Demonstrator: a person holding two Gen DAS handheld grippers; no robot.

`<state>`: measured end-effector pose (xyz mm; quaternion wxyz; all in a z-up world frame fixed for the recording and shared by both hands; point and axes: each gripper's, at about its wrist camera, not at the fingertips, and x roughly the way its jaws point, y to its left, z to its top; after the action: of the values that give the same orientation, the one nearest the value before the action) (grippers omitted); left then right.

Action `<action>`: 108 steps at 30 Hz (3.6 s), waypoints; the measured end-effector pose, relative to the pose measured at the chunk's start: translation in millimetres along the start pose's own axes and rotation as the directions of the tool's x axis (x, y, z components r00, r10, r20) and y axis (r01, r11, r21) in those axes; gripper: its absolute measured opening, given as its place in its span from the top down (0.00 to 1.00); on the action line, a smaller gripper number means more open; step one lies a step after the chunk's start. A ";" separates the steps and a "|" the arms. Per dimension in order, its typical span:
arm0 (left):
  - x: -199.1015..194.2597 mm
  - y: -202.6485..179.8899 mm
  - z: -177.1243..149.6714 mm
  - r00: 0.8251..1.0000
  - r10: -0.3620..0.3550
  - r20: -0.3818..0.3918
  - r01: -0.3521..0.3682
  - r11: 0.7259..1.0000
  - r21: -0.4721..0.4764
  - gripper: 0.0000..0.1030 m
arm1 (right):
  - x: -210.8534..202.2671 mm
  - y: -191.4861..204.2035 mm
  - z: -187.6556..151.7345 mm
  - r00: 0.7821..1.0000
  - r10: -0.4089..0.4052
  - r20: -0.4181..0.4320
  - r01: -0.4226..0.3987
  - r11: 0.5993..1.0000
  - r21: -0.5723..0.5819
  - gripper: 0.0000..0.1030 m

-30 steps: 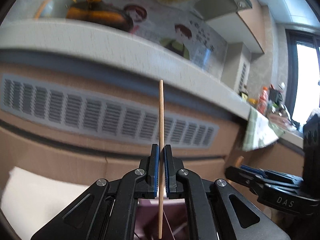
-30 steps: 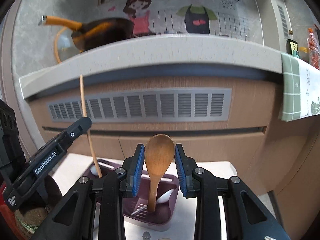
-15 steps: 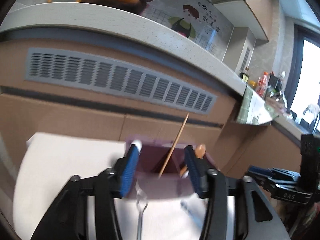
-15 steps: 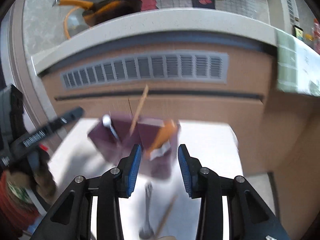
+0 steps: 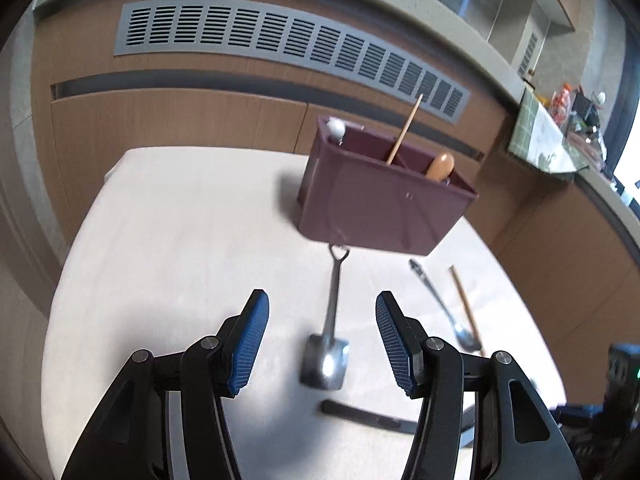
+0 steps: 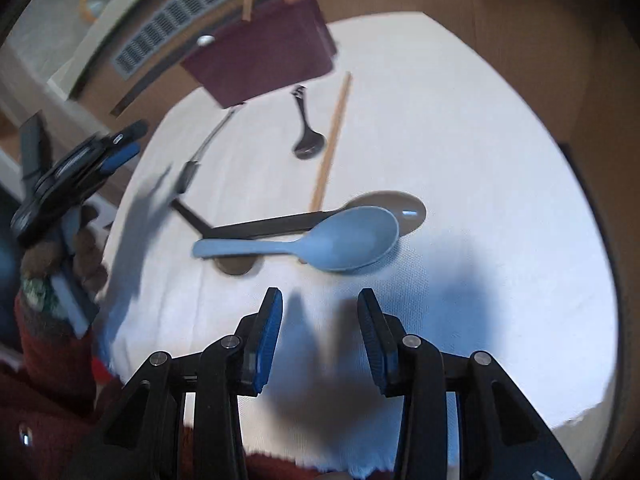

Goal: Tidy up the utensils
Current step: 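Grasp the blue plastic spoon with the right tool, then lift blue spoon with right tool while left tool moves toward silver spoon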

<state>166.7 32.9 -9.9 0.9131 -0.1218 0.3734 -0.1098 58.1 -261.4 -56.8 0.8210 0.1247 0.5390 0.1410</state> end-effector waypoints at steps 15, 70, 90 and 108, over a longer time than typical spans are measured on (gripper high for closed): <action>17.6 6.1 -5.8 0.998 0.030 -0.056 -0.031 0.999 -0.008 0.45 | 62.8 44.3 93.9 0.991 -0.101 0.083 0.107 0.992 -0.063 0.63; 36.5 -23.3 -21.3 0.991 0.067 -0.115 -0.051 0.990 0.132 0.45 | 27.0 48.3 72.2 0.975 -0.154 0.162 0.180 0.972 -0.154 0.94; 46.1 -94.7 -54.5 0.957 -0.072 -0.279 0.141 0.962 0.234 0.46 | -4.7 9.1 75.8 0.945 -0.182 0.270 0.213 0.973 -0.088 0.94; 17.7 -91.1 -72.0 0.946 -0.036 -0.323 0.207 0.834 0.512 0.45 | 1.0 -4.1 57.5 0.960 -0.177 0.215 0.199 0.976 -0.087 0.94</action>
<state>118.0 -68.6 -43.5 0.8337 0.1341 0.4529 -0.2860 111.8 -267.8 -36.8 0.8876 0.0424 0.4520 0.0775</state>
